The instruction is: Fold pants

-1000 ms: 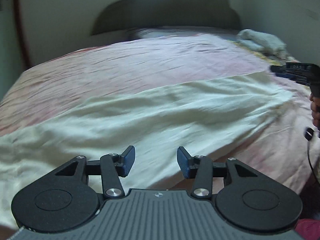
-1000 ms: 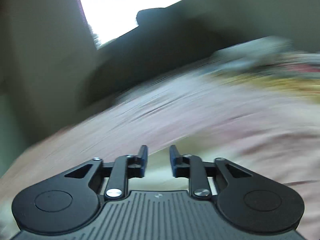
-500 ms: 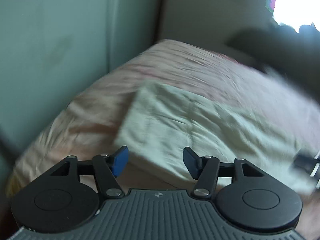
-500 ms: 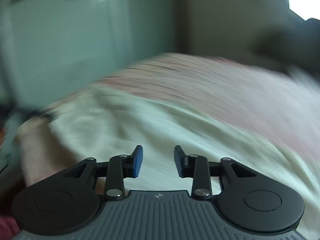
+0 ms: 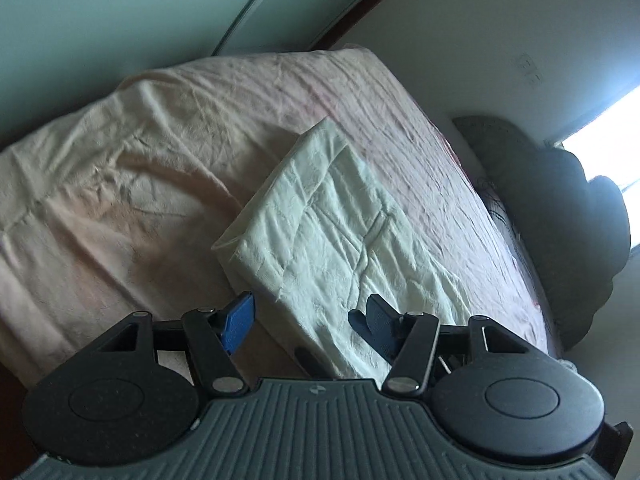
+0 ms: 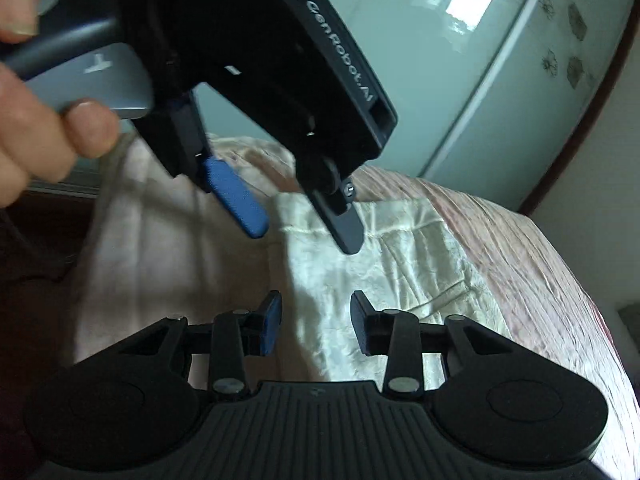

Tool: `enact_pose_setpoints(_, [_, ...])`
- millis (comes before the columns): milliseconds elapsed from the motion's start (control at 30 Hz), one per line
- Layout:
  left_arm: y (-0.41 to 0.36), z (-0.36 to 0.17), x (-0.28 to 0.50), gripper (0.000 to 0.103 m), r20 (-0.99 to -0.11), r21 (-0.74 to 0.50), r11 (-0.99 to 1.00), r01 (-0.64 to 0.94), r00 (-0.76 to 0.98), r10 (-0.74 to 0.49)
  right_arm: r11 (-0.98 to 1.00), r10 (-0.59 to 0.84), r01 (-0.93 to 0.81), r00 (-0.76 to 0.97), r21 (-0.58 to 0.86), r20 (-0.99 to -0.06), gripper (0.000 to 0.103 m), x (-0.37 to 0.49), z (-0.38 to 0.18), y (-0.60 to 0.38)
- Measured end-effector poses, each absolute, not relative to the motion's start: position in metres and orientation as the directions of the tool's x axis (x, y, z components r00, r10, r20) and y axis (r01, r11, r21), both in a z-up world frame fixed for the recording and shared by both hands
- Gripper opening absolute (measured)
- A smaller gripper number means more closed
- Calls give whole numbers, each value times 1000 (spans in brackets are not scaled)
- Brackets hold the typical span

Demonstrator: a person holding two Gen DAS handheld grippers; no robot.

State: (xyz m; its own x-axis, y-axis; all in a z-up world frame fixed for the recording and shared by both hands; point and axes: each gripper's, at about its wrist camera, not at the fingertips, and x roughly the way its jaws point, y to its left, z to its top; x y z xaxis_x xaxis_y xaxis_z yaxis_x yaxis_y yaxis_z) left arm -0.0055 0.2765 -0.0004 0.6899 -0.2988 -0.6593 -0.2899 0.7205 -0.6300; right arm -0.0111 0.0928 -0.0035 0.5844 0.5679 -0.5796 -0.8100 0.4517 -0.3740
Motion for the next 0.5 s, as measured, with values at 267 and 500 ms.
enact_pose_setpoints(267, [284,-15,3,7,-652,-661,675,-328,696,-301,487,602,-838,527,-247,-600,7,-3,0,90])
enact_pose_setpoints(500, [279,-8,-7,7,-650,-591,736,-331,735,-191,499,655,-855,480,-142,-584,7,4,14,100])
